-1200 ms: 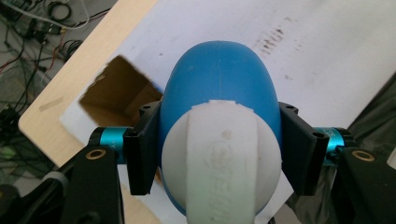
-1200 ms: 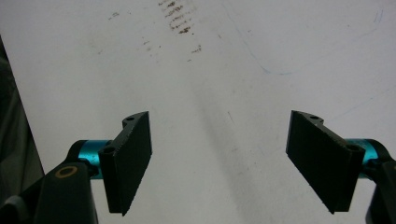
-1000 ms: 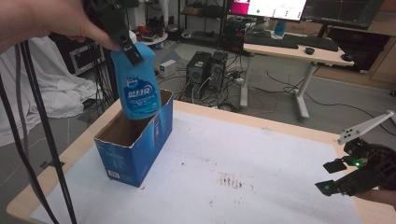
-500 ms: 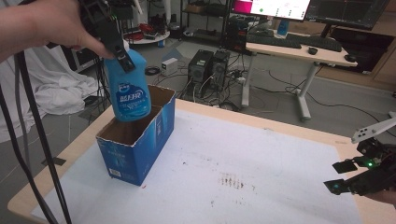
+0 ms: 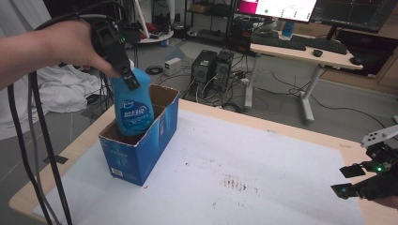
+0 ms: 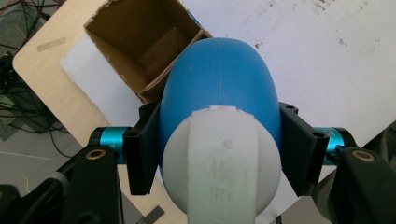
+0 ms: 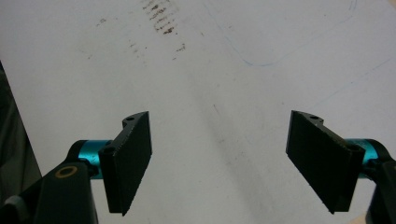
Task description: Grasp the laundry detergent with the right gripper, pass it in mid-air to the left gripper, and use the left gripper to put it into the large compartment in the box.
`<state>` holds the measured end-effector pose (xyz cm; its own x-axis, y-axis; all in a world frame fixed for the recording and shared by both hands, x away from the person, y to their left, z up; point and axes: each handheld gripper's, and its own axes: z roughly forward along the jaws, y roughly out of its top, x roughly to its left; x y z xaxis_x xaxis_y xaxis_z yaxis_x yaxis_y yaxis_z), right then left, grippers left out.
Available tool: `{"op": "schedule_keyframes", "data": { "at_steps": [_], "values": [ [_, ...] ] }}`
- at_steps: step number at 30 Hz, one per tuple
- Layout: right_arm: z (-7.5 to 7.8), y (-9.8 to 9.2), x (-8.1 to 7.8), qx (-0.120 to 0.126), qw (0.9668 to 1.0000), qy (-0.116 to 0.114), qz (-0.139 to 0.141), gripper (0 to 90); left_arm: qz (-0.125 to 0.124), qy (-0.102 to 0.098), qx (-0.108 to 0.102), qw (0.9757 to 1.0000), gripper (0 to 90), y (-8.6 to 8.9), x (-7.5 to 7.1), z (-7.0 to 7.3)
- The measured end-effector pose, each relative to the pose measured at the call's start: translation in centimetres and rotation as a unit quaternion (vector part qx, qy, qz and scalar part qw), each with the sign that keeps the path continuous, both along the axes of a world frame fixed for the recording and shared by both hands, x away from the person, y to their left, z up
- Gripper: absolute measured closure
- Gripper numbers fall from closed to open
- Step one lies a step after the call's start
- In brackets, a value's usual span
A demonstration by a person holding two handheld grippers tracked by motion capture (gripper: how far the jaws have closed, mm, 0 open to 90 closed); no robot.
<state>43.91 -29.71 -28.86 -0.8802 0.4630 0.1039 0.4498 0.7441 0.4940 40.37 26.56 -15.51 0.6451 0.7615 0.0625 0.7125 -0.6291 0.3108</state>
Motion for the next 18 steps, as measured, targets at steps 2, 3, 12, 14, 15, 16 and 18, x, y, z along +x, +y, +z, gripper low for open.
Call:
{"op": "schedule_keyframes", "data": {
  "at_steps": [2,3,12,14,15,16,18],
  "values": [
    [0.0,0.0,0.0,0.0,1.0,0.0,0.0,22.3,-0.002,0.004,-0.001,1.0,38.2,0.0,0.1,-0.5],
    [0.0,0.0,0.0,-0.001,1.0,0.0,0.0,22.3,-0.003,0.006,0.0,1.0,38.2,0.0,0.1,-0.8],
    [-0.1,-0.1,0.0,-0.003,1.0,0.002,0.0,22.3,-0.003,0.016,0.002,0.9999,38.2,0.2,0.2,-3.2],
    [-0.1,-0.2,0.0,-0.002,1.0,0.0,-0.001,22.3,-0.006,0.019,0.002,0.9998,38.2,0.2,0.2,-3.6],
    [-0.1,-0.2,0.0,-0.003,1.0,0.001,-0.002,22.3,-0.005,0.019,0.002,0.9998,38.2,0.2,0.2,-3.9],
    [-0.1,-0.2,0.0,-0.001,1.0,0.001,-0.002,22.3,-0.006,0.02,0.005,0.9998,38.2,0.2,0.3,-4.1],
    [-0.1,-0.2,0.0,-0.003,1.0,0.001,-0.002,22.3,-0.006,0.02,0.007,0.9998,38.2,0.2,0.3,-4.5]
  ]
}}
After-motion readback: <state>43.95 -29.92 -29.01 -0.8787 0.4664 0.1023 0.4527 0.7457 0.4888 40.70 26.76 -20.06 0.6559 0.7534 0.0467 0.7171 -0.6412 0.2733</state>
